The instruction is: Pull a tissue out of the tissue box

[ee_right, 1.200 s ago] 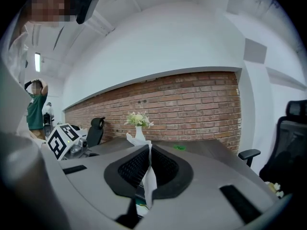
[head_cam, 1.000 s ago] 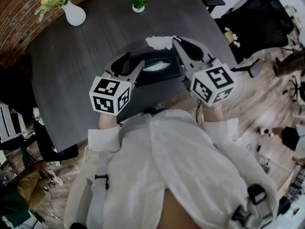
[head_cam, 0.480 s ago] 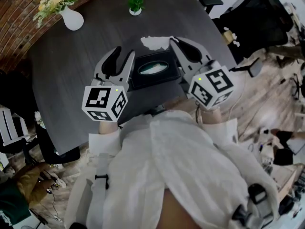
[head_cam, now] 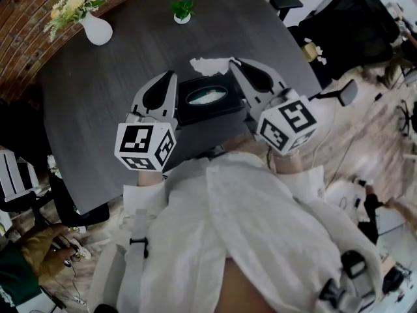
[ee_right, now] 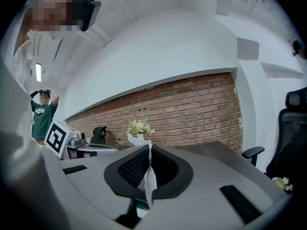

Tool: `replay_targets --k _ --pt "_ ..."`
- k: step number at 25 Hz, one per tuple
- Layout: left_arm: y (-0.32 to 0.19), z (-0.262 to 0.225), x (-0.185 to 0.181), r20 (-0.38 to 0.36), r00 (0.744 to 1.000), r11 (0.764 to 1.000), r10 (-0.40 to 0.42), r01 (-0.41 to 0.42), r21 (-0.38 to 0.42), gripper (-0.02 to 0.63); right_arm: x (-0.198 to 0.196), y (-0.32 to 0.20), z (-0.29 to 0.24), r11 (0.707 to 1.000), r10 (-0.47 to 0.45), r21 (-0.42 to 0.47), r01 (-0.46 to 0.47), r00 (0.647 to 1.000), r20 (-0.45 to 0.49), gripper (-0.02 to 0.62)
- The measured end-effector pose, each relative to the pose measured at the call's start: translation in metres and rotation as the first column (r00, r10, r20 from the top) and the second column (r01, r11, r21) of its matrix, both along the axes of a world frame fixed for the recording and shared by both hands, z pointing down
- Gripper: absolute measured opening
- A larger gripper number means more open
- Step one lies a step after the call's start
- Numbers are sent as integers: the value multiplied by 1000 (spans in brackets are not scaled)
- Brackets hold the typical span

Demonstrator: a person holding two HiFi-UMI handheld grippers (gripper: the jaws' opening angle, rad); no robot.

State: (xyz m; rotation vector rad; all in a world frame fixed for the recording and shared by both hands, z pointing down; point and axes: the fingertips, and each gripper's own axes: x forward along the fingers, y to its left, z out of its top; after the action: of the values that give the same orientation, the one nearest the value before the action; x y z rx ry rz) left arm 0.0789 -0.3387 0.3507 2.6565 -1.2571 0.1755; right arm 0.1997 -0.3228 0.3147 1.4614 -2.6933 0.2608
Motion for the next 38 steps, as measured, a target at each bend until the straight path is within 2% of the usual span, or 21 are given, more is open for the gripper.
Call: replay_targets --k 8,17,38 --pt "7 14 8 26 999 998 29 -27 -55 5 -2 2 4 1000 -16 -9 16 999 -33 9" --pt "7 15 4 23 1000 998 17 -16 -59 5 -3 1 2 1000 -12 5 13 999 -52 9" --pt "4 25 4 32 999 996 4 0 -94 5 0 -3 13 999 -28 -20 27 997 -68 9"
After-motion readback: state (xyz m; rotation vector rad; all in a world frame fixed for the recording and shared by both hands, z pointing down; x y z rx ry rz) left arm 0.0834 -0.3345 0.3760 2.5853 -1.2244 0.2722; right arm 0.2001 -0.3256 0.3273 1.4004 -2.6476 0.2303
